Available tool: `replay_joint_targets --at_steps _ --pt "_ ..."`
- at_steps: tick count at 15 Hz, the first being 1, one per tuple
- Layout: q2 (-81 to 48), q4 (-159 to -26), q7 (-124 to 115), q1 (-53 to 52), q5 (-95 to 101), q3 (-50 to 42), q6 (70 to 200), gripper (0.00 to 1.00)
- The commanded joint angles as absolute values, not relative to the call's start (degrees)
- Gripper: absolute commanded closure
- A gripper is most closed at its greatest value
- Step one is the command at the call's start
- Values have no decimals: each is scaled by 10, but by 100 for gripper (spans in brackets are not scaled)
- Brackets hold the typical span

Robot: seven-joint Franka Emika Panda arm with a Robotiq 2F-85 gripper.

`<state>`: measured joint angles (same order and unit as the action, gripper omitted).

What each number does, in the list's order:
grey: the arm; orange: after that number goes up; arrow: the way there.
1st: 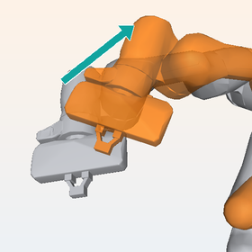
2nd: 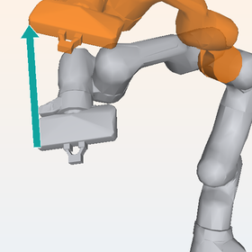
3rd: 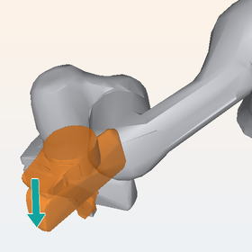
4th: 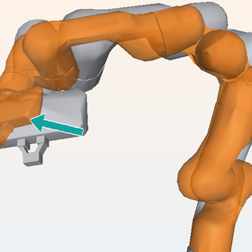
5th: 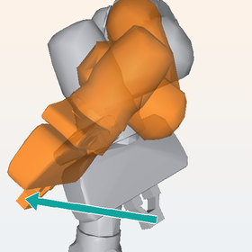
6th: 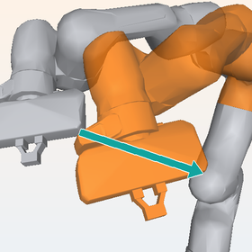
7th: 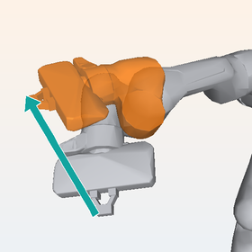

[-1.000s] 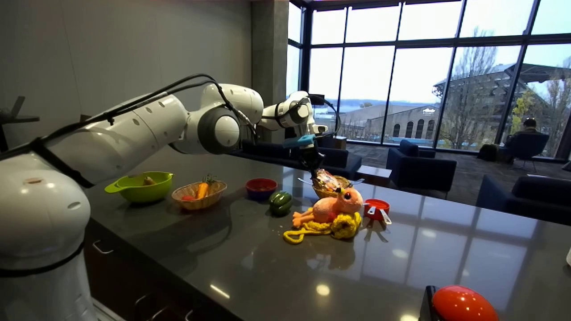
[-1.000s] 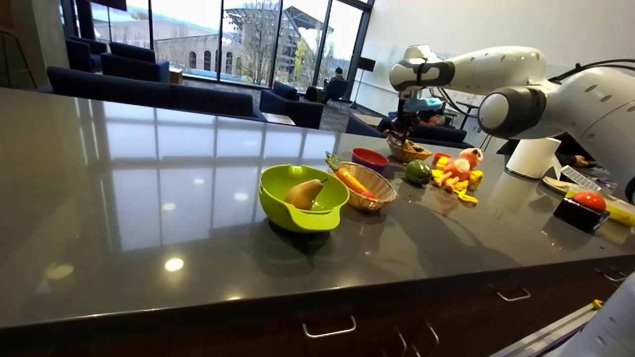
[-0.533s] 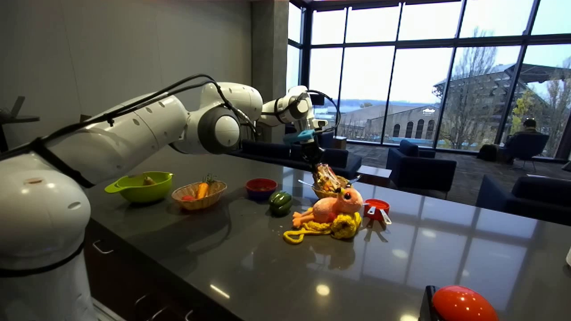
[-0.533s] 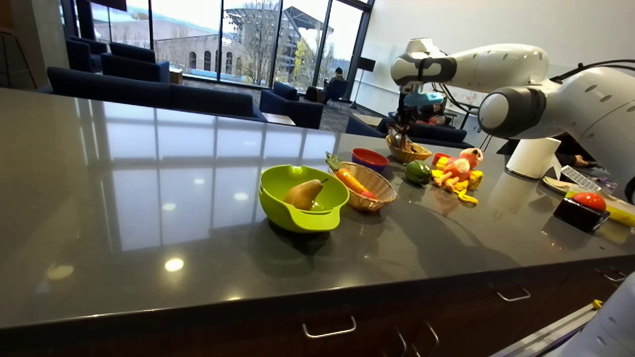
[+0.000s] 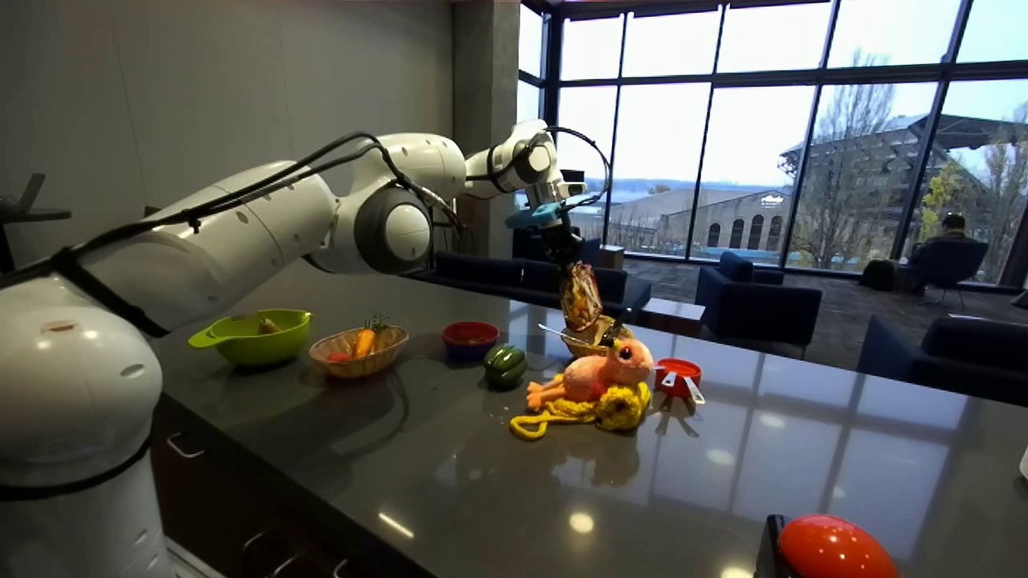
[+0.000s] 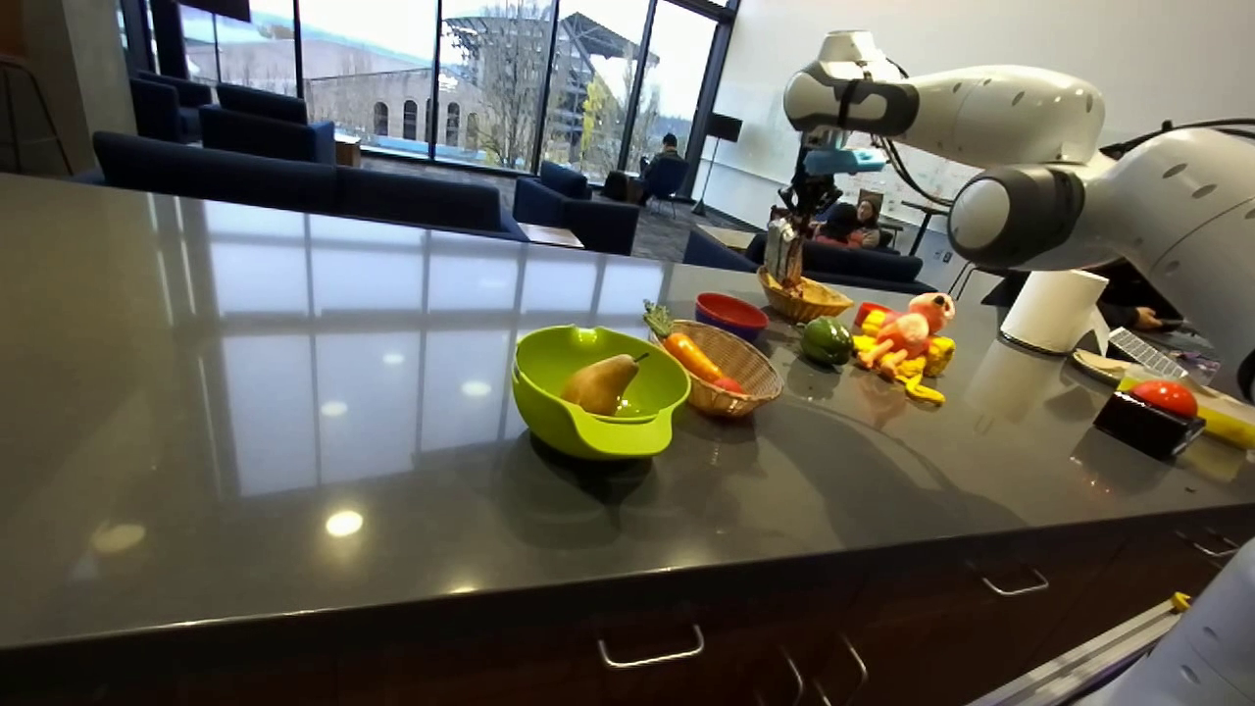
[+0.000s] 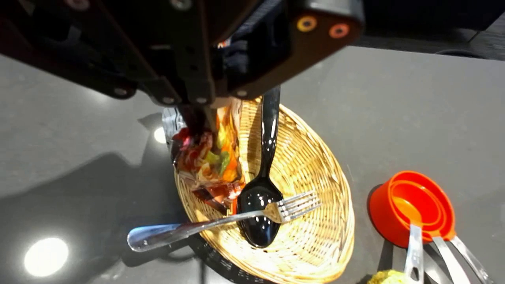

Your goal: Move the orange packet to the right

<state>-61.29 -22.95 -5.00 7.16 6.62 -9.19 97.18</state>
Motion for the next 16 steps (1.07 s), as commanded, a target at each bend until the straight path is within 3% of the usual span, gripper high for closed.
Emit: replay_joint_targets --at_steps 1,16 --pt "-581 -226 -58 74 53 -84 942 100" --pt "-443 -229 -13 93 -53 -22 491 100"
